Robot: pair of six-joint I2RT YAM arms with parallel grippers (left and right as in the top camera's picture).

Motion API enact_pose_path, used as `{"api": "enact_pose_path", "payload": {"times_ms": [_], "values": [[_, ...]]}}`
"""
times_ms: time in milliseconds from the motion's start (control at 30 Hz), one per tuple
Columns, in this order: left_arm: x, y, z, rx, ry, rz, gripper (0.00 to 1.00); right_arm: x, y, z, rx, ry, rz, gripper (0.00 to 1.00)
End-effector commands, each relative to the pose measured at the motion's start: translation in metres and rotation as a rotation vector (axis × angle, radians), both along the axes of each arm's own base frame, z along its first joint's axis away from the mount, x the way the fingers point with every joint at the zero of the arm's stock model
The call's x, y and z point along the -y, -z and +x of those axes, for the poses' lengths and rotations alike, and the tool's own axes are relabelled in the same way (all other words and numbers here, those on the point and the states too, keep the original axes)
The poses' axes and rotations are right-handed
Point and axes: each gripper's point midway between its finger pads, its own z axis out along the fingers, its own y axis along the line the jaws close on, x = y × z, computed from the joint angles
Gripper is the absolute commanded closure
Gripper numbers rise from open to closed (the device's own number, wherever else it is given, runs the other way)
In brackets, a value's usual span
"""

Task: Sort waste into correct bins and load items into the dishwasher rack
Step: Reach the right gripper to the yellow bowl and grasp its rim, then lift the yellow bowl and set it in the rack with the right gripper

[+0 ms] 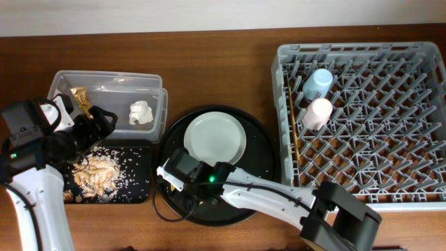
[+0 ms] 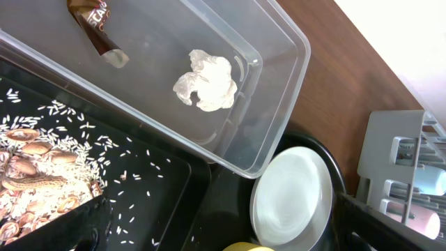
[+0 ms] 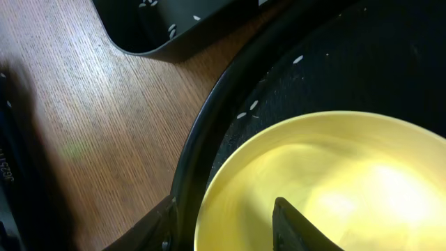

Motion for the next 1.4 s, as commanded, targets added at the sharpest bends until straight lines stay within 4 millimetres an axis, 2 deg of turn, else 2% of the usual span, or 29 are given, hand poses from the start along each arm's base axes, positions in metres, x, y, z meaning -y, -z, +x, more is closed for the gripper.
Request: {"api": "enact_pose_path", "payload": {"times_ms": [0,167,300,367,433,467,500,633,667,700,767,833,867,900,933,967,1000,1033,1100,1167,1233,1300,1367], "values": [[-0.001,-0.001,0.0,0.005,0.004,0.008,0.01,0.004,0.018,-0.008,-0.031,-0.013,-0.042,0.57],[-0.001,-0.001,0.0,0.005,0.004,0.008,0.01,0.012,0.021,-0.014,-0.063,0.002,-0.076,0.62],[-0.001,-0.001,0.0,0.005,0.004,0.008,0.01,0.014,0.022,-0.015,-0.069,0.002,-0.086,0.73],[-0.001,-0.001,0.0,0.005,0.004,0.008,0.01,0.014,0.022,-0.015,-0.069,0.002,-0.086,0.75],[-0.001,-0.001,0.0,0.005,0.004,0.008,0.01,0.013,0.021,-0.016,-0.072,-0.002,-0.08,0.81],[-0.001,-0.001,0.0,0.005,0.004,0.008,0.01,0.01,0.015,-0.02,-0.094,-0.016,-0.055,0.92],[-0.001,-0.001,0.0,0.005,0.004,0.008,0.01,0.007,0.009,-0.02,-0.092,-0.02,-0.039,0.96],[-0.001,-0.001,0.0,0.005,0.004,0.008,0.01,-0.003,-0.048,-0.014,-0.039,-0.023,0.05,0.96],[-0.001,-0.001,0.0,0.005,0.004,0.008,0.01,-0.004,-0.069,-0.012,-0.019,-0.021,0.085,0.96],[-0.001,-0.001,0.0,0.005,0.004,0.008,0.01,0.003,-0.106,-0.005,0.015,0.0,0.14,0.96],[-0.001,-0.001,0.0,0.005,0.004,0.008,0.01,0.024,-0.149,0.014,0.063,0.061,0.209,0.96],[-0.001,-0.001,0.0,0.005,0.004,0.008,0.01,0.065,-0.198,0.045,0.084,0.161,0.324,0.96],[-0.001,-0.001,0.0,0.005,0.004,0.008,0.01,0.098,-0.224,0.072,0.079,0.237,0.416,0.96],[-0.001,-0.001,0.0,0.005,0.004,0.008,0.01,0.131,-0.24,0.1,0.063,0.302,0.504,0.96],[-0.001,-0.001,0.0,0.005,0.004,0.008,0.01,0.152,-0.25,0.116,0.059,0.326,0.564,0.96],[-0.001,-0.001,0.0,0.005,0.004,0.008,0.01,0.182,-0.26,0.139,0.071,0.351,0.644,0.96],[-0.001,-0.001,0.0,0.005,0.004,0.008,0.01,0.225,-0.271,0.169,0.11,0.393,0.733,0.96],[-0.001,-0.001,0.0,0.005,0.004,0.008,0.01,0.25,-0.272,0.185,0.152,0.413,0.761,0.96],[-0.001,-0.001,0.0,0.005,0.004,0.008,0.01,0.317,-0.265,0.22,0.205,0.413,0.874,0.96],[-0.001,-0.001,0.0,0.005,0.004,0.008,0.01,0.362,-0.243,0.242,0.197,0.423,0.946,0.96],[-0.001,-0.001,0.0,0.005,0.004,0.008,0.01,0.41,-0.2,0.264,0.2,0.451,0.987,0.96],[-0.001,-0.001,0.0,0.005,0.004,0.008,0.01,0.447,-0.162,0.276,0.208,0.509,0.998,0.96],[-0.001,-0.001,0.0,0.005,0.004,0.008,0.01,0.478,-0.135,0.28,0.209,0.59,0.994,0.96]]}}
